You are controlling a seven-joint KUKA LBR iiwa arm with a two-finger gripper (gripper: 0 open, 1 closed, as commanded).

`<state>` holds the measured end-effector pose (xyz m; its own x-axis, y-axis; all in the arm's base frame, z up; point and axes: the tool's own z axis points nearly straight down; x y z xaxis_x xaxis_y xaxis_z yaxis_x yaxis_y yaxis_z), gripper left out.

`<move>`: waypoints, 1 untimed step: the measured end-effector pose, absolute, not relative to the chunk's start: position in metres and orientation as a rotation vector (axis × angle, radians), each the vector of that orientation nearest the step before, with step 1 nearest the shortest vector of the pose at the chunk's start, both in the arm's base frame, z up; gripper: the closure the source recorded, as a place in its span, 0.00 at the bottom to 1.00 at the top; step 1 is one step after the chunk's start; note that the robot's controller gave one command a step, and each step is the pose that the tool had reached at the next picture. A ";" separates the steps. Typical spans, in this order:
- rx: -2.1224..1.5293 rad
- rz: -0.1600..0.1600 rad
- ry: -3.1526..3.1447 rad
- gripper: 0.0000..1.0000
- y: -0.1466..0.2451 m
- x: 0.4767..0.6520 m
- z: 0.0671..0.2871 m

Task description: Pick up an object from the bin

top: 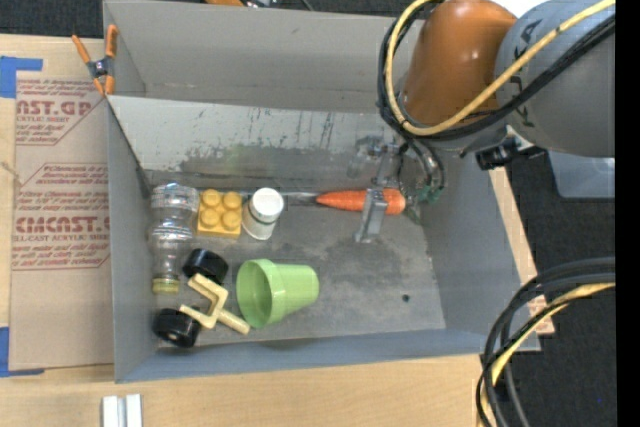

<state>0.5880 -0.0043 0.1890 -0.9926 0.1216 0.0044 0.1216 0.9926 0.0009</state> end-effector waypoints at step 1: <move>-0.205 -0.002 -3.130 0.00 -0.009 0.581 0.182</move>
Offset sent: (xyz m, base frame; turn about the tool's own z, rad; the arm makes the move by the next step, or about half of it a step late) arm -0.0246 -0.0115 -0.0940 -0.0449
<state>0.5812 -0.0095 0.1823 -0.9915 0.1301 0.0045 0.1301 0.9915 0.0007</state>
